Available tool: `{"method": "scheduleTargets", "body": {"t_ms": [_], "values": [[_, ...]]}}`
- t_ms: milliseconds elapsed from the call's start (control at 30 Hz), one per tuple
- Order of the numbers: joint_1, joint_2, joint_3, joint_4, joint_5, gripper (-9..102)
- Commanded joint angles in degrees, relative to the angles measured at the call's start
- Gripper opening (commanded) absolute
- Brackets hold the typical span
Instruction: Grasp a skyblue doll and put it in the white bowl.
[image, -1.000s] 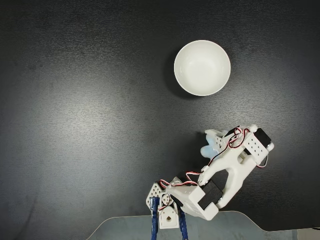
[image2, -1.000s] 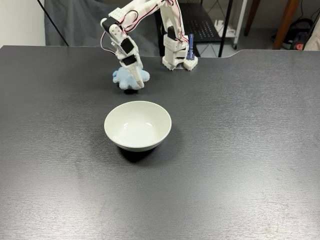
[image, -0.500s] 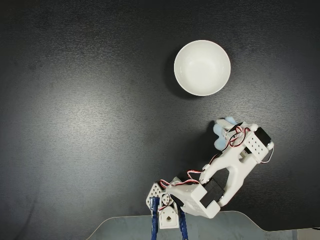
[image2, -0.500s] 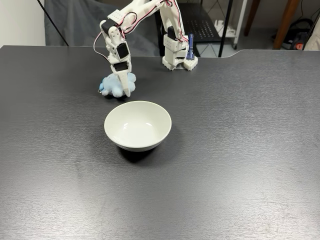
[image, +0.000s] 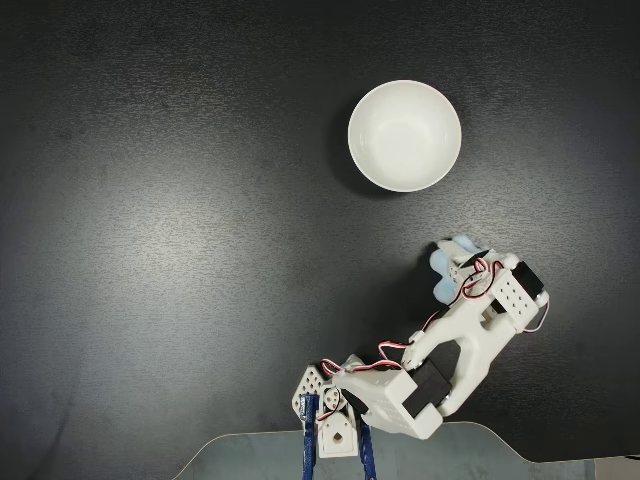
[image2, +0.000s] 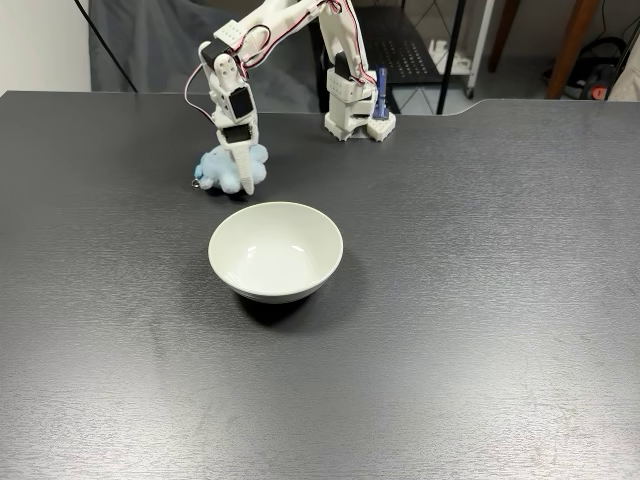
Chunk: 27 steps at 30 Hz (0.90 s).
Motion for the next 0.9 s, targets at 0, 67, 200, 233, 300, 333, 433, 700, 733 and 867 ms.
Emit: {"method": "scheduleTargets", "body": {"t_ms": [0, 67, 200, 233, 300, 333, 433, 700, 733, 867], "values": [[2.37, 0.97, -0.97, -6.15, 0.18, 47], [3.43, 0.97, -0.97, -7.56, 0.18, 47], [4.13, 0.97, -0.70, -7.73, 0.18, 47], [4.13, 0.97, -0.70, -7.73, 0.35, 47], [4.22, 1.05, -0.97, -8.09, 1.05, 47], [4.22, 1.05, -0.97, -8.35, 1.05, 47], [4.22, 1.49, -0.97, -8.35, 1.05, 47], [4.22, 1.49, -0.53, -7.73, 1.14, -2], [4.22, 1.41, -0.35, -7.65, 1.14, -5], [4.22, 1.14, -0.35, -7.56, 1.14, 1]]}}
